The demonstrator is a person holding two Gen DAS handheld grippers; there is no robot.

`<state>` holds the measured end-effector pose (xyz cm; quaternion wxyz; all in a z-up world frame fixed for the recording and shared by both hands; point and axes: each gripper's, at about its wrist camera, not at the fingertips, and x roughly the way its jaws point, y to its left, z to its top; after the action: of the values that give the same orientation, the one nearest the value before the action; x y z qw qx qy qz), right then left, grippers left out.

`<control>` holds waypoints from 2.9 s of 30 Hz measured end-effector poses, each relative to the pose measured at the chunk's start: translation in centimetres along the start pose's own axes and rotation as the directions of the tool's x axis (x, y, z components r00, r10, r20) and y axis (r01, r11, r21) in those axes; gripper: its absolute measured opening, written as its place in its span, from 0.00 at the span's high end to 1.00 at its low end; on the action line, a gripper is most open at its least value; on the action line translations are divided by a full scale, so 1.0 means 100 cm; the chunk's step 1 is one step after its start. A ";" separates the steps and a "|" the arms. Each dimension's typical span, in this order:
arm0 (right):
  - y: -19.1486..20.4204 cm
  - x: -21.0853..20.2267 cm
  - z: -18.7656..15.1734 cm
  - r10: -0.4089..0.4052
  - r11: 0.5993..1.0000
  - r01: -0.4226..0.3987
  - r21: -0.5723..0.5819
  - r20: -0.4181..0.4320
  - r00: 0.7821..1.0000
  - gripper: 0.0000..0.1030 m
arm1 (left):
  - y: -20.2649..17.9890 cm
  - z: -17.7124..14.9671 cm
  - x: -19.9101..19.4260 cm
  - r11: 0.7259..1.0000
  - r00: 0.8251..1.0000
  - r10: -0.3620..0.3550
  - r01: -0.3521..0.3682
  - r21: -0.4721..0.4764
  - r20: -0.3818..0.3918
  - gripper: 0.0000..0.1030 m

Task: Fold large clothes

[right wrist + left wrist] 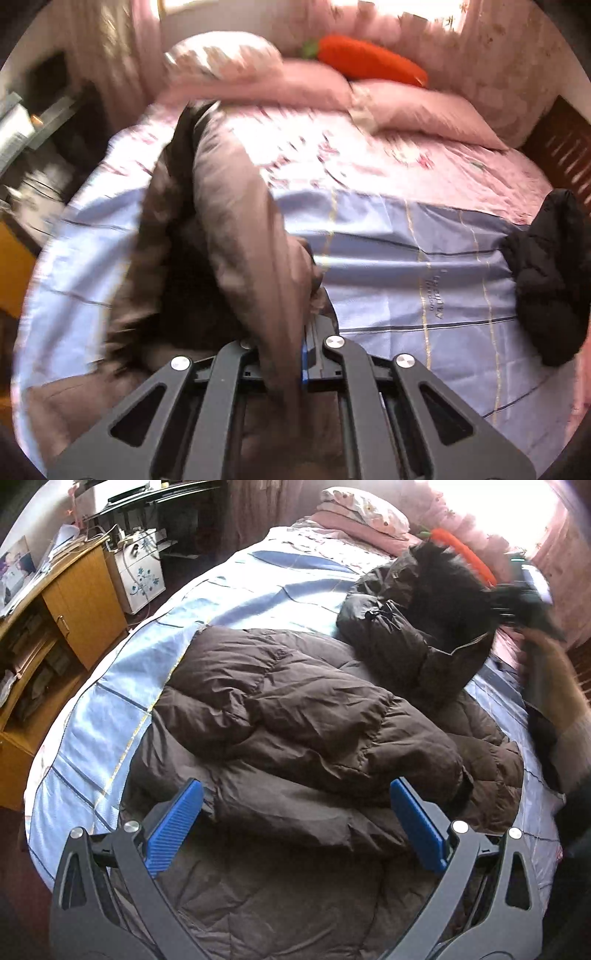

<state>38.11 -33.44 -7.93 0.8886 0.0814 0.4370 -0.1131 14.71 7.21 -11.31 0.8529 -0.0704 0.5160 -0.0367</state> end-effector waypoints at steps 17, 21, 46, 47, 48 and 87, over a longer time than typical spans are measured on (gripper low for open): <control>-0.019 -0.200 -0.263 0.395 0.852 -0.387 -0.353 -0.051 0.917 0.92 | 0.083 0.011 -0.056 0.937 0.977 0.076 -0.002 -0.350 0.199 0.02; -0.071 -0.139 -0.288 0.297 0.944 -0.319 -0.089 -0.198 0.934 0.87 | 0.087 0.011 -0.049 0.933 0.986 0.044 0.018 -0.359 0.163 0.02; -0.014 -0.205 -0.313 0.220 0.688 -0.184 -0.702 -0.040 0.975 0.70 | -0.027 0.003 0.028 0.997 0.999 -0.032 0.035 0.071 -0.033 0.02; -0.010 -0.207 -0.319 0.210 0.645 -0.143 -0.751 -0.005 0.978 0.69 | -0.025 0.002 0.028 0.997 0.999 -0.032 0.034 0.072 -0.035 0.02; -0.006 -0.210 -0.327 0.202 0.588 -0.086 -0.804 0.044 0.978 0.67 | -0.024 0.002 0.029 0.997 0.999 -0.031 0.034 0.075 -0.037 0.02; 0.019 -0.202 -0.350 0.533 0.497 -0.070 -0.865 0.240 0.811 0.01 | -0.078 -0.045 -0.002 0.912 0.907 -0.398 0.407 -0.048 0.137 0.02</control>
<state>0.13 -20.49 -12.93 0.9033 -0.2964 0.1803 0.2523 10.71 -0.85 -11.99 0.8540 -0.2098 0.4374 -0.1878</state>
